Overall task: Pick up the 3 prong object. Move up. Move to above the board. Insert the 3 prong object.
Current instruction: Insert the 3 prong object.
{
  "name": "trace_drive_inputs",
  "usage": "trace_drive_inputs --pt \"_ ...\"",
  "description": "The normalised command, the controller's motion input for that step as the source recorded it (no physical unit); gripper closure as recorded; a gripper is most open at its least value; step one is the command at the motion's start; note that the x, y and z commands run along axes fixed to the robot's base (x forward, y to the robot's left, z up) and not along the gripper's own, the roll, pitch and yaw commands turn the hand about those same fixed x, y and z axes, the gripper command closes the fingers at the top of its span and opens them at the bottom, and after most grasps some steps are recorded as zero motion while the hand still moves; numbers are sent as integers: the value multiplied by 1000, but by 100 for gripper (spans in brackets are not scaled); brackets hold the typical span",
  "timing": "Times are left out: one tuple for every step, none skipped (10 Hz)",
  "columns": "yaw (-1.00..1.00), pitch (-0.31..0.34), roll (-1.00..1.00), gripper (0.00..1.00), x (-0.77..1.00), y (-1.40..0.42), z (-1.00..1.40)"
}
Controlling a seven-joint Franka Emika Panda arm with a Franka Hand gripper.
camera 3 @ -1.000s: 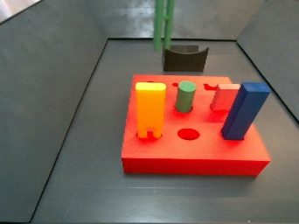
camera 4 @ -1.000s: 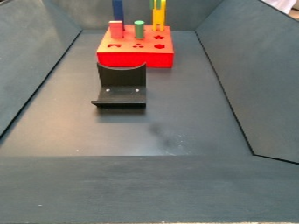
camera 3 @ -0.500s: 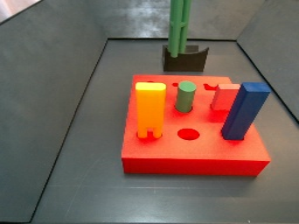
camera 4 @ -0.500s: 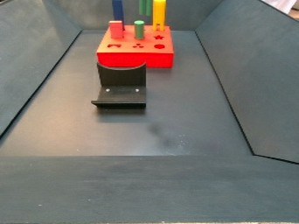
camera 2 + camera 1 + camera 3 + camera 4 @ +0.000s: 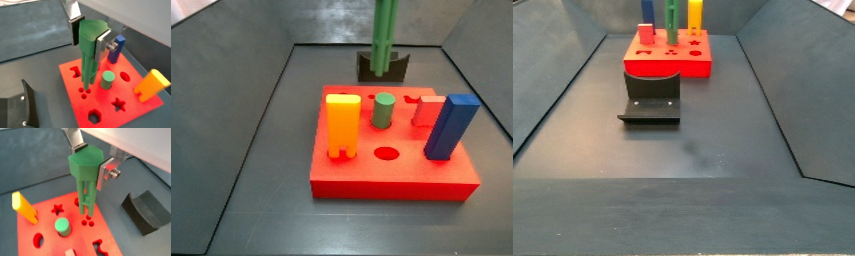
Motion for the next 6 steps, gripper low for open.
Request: trace_drive_inputs --pt "583 0 220 100 406 20 -334" --pt "631 0 226 100 311 11 -366" --pt "423 0 163 100 154 43 -474" --pt "197 16 123 100 177 63 -523" --pt "100 9 49 100 20 0 -463" --pt "0 21 0 100 0 0 -303"
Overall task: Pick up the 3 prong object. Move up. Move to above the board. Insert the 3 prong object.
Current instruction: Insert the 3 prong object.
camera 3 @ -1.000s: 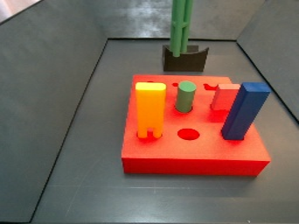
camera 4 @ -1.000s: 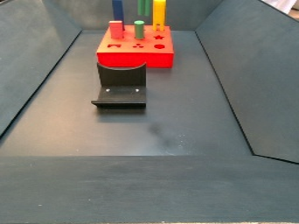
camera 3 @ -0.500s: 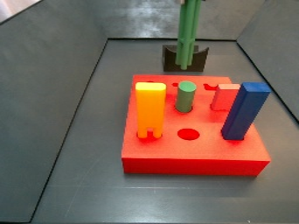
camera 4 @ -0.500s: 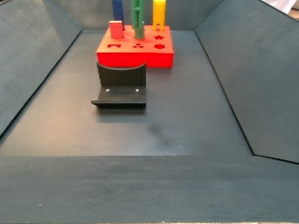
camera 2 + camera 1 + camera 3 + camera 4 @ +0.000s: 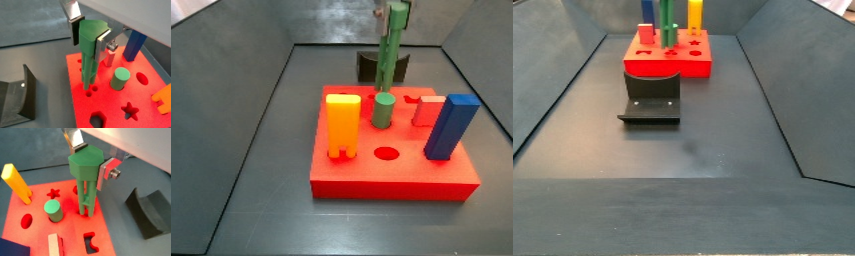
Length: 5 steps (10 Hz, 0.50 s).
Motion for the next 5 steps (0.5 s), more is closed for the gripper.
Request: trace_drive_inputs --pt "0 53 -24 100 0 0 -183" --pt "-34 67 -13 100 0 0 -120" --pt "-80 61 0 100 -51 0 -123" --pt "-143 50 -7 100 -60 -11 -177" --pt "-117 50 0 100 -23 0 -194"
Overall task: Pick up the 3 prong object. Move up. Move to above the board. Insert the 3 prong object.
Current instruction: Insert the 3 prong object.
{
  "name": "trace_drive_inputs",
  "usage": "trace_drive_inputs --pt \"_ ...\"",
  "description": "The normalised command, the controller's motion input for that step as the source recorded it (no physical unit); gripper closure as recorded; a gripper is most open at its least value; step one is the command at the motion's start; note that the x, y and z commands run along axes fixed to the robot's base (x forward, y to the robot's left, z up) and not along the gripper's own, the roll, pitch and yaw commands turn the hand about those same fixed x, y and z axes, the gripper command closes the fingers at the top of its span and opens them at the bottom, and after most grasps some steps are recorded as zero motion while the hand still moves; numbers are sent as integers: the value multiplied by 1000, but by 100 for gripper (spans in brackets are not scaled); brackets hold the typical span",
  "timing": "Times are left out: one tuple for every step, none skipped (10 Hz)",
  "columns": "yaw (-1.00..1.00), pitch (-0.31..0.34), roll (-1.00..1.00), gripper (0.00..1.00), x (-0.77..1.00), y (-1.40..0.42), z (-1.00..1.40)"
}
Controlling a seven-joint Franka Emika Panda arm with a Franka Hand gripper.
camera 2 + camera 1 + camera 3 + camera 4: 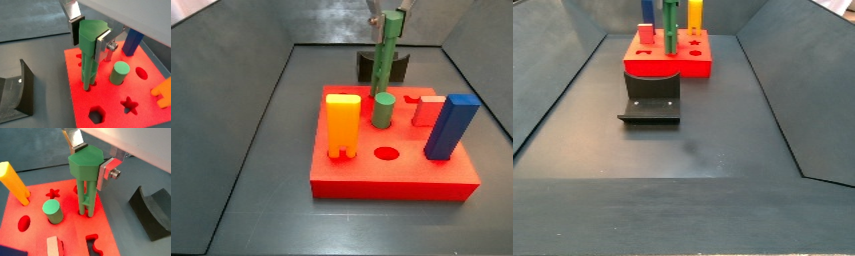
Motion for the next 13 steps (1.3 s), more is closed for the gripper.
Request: trace_drive_inputs --pt "-114 47 0 100 0 -26 -166" --pt "-131 51 0 100 0 -97 -117" --pt "-103 44 0 100 0 -100 -91" --pt "-77 39 0 100 0 -109 -57" --pt "0 39 0 100 0 -86 -151" --pt "-17 70 4 100 231 -46 -497" --pt "-14 26 13 100 200 -14 -651" --pt "0 0 1 100 109 0 -634" --pt "0 0 0 100 97 0 -460" --pt "0 -60 -110 100 0 23 -220" --pt "-17 -34 -111 100 0 103 0" --pt "0 0 -21 100 0 0 0" --pt "0 0 0 100 0 0 0"
